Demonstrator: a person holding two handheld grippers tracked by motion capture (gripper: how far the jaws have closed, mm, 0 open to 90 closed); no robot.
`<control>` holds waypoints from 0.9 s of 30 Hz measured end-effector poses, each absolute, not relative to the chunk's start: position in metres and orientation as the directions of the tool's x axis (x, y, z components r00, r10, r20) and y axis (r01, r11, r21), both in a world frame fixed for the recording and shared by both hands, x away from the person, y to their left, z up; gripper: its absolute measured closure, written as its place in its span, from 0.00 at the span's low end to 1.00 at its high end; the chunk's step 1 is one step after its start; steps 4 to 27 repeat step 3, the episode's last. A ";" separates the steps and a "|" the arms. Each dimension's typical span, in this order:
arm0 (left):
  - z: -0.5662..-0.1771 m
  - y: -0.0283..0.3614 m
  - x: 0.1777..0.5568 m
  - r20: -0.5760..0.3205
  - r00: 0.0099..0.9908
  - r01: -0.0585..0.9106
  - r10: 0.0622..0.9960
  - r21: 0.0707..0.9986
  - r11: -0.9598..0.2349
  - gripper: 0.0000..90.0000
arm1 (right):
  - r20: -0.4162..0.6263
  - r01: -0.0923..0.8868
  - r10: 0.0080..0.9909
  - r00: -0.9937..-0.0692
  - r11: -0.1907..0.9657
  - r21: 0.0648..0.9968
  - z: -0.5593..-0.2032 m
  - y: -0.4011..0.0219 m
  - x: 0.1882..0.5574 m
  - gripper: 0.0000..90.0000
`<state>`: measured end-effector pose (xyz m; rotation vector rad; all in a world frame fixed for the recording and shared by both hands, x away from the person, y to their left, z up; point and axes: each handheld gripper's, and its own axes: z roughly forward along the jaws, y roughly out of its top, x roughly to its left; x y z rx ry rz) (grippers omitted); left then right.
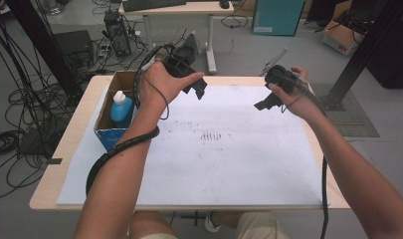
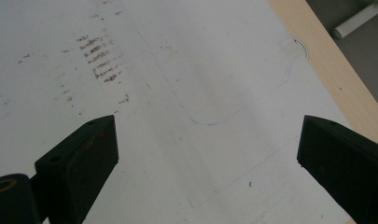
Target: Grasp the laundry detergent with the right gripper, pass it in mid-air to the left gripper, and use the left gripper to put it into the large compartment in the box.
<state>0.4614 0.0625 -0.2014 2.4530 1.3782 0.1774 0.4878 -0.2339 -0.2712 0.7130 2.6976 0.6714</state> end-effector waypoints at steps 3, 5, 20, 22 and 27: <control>-0.201 0.063 0.460 -0.052 0.531 0.805 0.846 0.341 -0.485 0.05 | -0.140 0.389 0.517 -0.845 0.772 0.502 -0.271 -0.234 0.488 0.06; -0.201 0.063 0.460 -0.052 0.531 0.805 0.846 0.341 -0.485 0.05 | -0.140 0.389 0.517 -0.845 0.772 0.502 -0.271 -0.234 0.488 0.06; -0.201 0.063 0.460 -0.052 0.531 0.805 0.846 0.341 -0.485 0.05 | -0.140 0.389 0.517 -0.845 0.772 0.502 -0.271 -0.234 0.488 0.06; -0.201 0.063 0.460 -0.052 0.531 0.805 0.846 0.341 -0.485 0.05 | -0.140 0.389 0.517 -0.845 0.772 0.502 -0.271 -0.234 0.488 0.06; -0.201 0.063 0.460 -0.052 0.531 0.805 0.846 0.341 -0.485 0.05 | -0.140 0.389 0.517 -0.845 0.772 0.502 -0.271 -0.234 0.488 0.06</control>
